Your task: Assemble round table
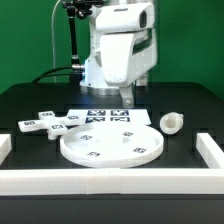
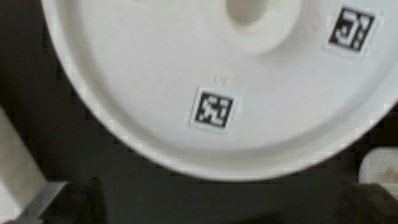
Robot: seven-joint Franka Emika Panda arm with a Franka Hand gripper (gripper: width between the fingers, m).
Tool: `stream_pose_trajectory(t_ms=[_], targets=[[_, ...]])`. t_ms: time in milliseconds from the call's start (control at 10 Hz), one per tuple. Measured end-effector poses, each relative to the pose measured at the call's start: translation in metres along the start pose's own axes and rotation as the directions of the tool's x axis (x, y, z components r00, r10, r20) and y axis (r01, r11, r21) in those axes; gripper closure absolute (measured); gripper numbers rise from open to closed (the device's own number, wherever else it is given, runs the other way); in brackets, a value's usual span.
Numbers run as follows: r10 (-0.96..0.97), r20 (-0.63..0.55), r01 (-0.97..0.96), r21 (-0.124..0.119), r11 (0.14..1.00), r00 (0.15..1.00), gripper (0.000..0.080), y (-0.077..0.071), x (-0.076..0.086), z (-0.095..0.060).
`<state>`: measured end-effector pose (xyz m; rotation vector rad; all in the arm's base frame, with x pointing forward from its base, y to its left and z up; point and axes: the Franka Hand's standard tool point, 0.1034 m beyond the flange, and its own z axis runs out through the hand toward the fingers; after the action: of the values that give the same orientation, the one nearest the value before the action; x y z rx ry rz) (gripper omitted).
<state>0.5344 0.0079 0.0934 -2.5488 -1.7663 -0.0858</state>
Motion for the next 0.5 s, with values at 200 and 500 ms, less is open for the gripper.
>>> stream_pose_trajectory(t_ms=[200, 500], targets=[[-0.025, 0.007, 0.025, 0.017, 1.000, 1.000, 0.0150, -0.009, -0.026, 0.013], [-0.010, 0.010, 0.010, 0.037, 0.999, 1.000, 0.0150, -0.014, -0.041, 0.037]])
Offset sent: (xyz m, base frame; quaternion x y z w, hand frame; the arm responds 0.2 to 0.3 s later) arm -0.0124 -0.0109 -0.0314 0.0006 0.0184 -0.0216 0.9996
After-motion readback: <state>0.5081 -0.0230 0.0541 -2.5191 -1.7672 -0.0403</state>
